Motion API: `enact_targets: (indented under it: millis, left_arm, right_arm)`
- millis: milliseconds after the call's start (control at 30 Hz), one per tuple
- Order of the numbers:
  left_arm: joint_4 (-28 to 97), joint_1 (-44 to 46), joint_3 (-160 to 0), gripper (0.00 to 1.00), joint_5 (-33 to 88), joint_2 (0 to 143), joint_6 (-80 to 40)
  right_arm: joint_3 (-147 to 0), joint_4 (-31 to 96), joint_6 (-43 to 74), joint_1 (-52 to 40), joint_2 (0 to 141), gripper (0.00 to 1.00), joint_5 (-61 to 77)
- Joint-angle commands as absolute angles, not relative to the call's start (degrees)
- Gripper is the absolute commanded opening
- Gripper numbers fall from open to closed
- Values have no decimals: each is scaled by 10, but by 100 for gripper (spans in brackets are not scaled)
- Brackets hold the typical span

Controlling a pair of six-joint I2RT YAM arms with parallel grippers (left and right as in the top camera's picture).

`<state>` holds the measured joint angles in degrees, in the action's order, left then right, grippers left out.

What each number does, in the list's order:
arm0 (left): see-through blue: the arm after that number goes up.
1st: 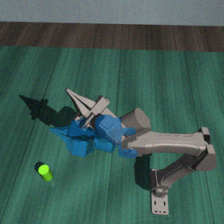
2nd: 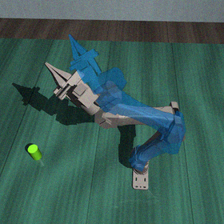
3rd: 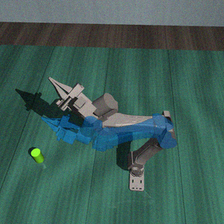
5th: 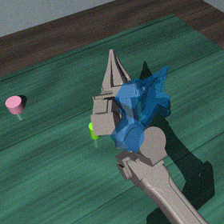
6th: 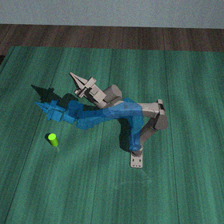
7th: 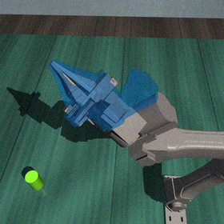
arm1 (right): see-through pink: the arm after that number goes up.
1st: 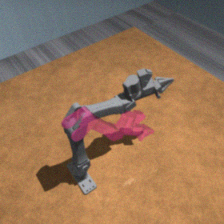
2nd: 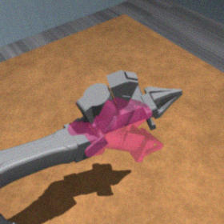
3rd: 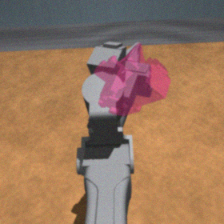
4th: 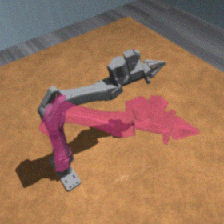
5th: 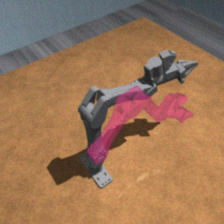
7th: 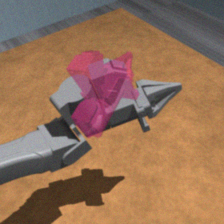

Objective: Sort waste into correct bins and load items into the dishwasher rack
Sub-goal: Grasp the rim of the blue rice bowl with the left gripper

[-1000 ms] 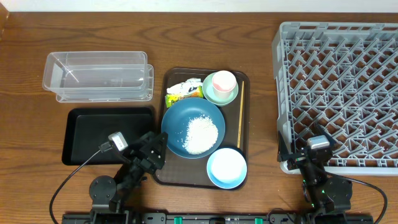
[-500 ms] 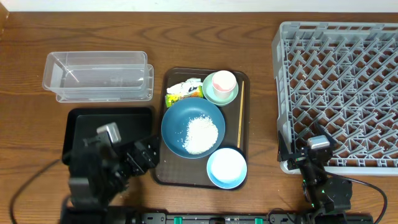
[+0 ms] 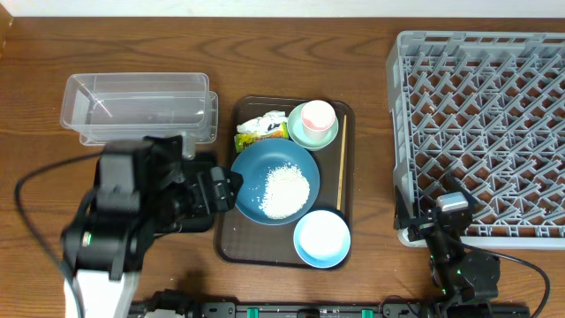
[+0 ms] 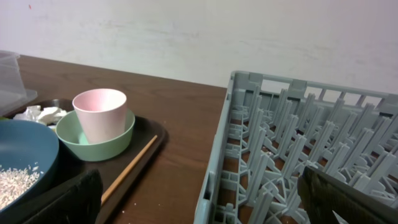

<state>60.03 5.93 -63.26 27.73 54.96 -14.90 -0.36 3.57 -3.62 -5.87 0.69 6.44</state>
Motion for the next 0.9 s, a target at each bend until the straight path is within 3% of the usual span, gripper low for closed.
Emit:
enact_targets:
  millis: [0,267,467,867]
  left_arm:
    - [642,117,-703,98,155,619,-123]
    - [625,273,-743,98,136,697,-204]
    - [587,316,-742,98,141,722,-304]
    - [525,447,-735,98,34,853,-352]
  right_arm:
    - [-3,37,-39,-63,4,99,65]
    - [-3,37,-39,-63,4,99,65]
    - [-3,37,-39,-63,4,99,65]
    - [-3,37,-39,-63,4,99,65]
